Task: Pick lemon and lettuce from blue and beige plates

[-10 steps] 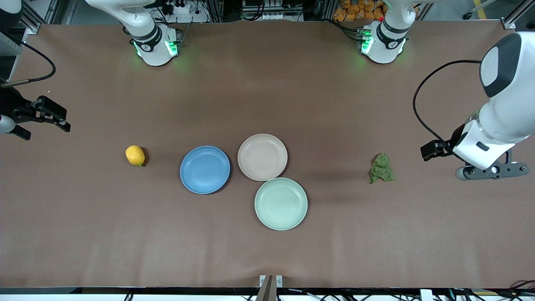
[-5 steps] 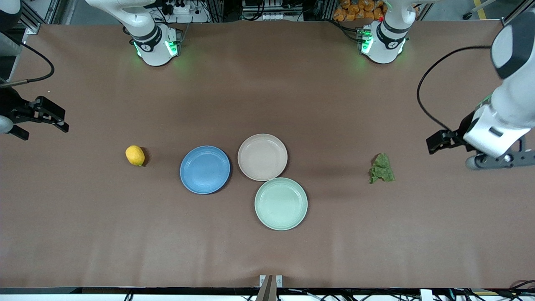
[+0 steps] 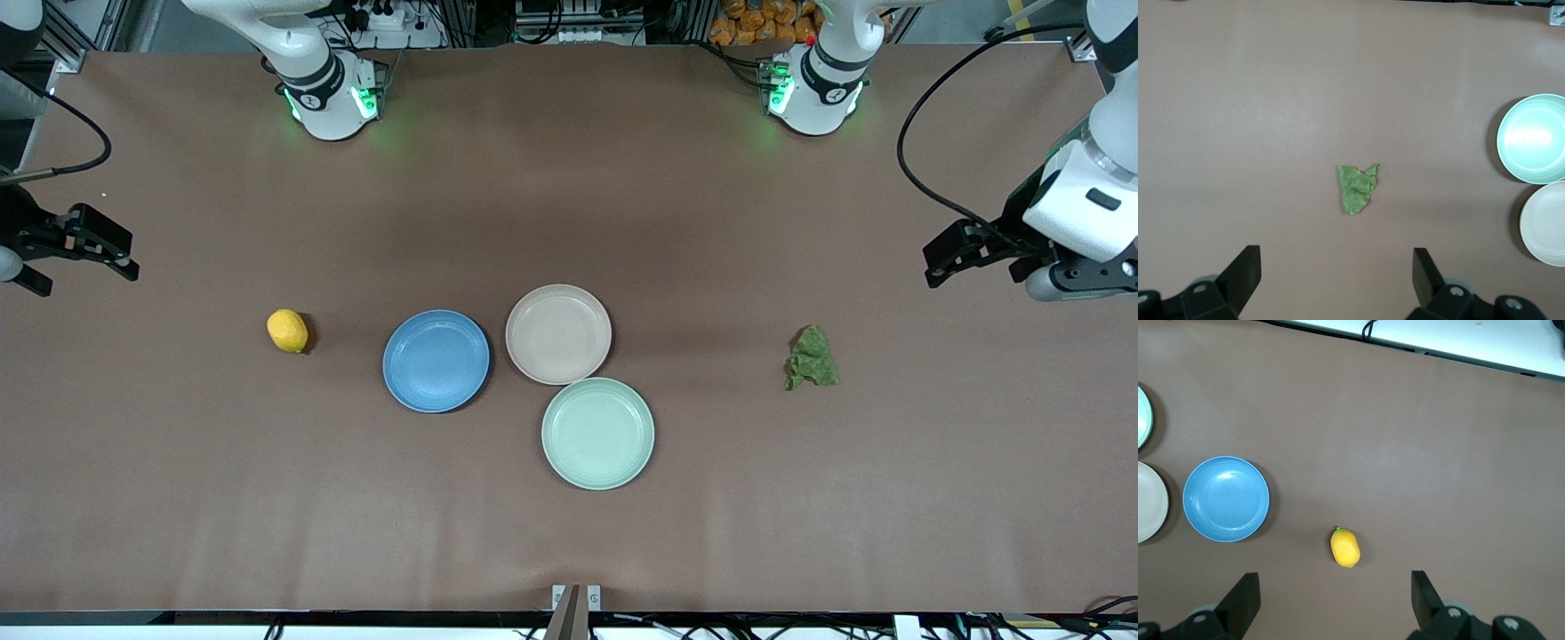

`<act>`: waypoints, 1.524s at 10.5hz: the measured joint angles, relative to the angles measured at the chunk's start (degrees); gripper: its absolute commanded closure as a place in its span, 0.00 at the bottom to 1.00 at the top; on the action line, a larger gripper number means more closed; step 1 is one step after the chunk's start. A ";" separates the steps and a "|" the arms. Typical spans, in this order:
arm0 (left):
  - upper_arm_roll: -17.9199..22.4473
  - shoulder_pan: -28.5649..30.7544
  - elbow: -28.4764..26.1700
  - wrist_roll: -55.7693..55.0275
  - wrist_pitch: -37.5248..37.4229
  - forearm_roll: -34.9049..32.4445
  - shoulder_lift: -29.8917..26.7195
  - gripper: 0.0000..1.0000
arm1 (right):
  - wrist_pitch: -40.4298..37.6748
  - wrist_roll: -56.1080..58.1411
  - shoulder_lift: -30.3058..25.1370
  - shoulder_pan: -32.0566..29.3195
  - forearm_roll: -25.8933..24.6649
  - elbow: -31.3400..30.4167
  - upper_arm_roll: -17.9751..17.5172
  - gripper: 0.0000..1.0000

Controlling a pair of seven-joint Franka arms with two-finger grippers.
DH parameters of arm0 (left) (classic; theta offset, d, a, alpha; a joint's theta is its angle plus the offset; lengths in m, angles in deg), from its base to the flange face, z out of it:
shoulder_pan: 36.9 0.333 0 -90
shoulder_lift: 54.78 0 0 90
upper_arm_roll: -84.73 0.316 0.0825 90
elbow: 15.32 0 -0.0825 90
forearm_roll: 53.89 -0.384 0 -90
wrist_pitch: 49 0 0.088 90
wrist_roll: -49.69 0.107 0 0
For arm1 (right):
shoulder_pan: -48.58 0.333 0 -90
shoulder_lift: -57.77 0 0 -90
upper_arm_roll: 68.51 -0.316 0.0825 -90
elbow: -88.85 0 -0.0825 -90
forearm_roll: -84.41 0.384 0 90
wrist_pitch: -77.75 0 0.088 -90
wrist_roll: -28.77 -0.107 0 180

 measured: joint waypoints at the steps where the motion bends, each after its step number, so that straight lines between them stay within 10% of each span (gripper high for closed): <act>1: 0.00 -0.07 0.00 0.00 -0.37 0.05 -0.48 0.00 | -0.05 0.00 -0.01 -0.01 -0.18 0.00 0.00 0.00; 16: 1.92 -0.64 -0.37 4.26 -6.14 1.25 -3.36 0.00 | -0.70 -2.23 -0.11 -2.75 -0.75 0.13 0.07 0.00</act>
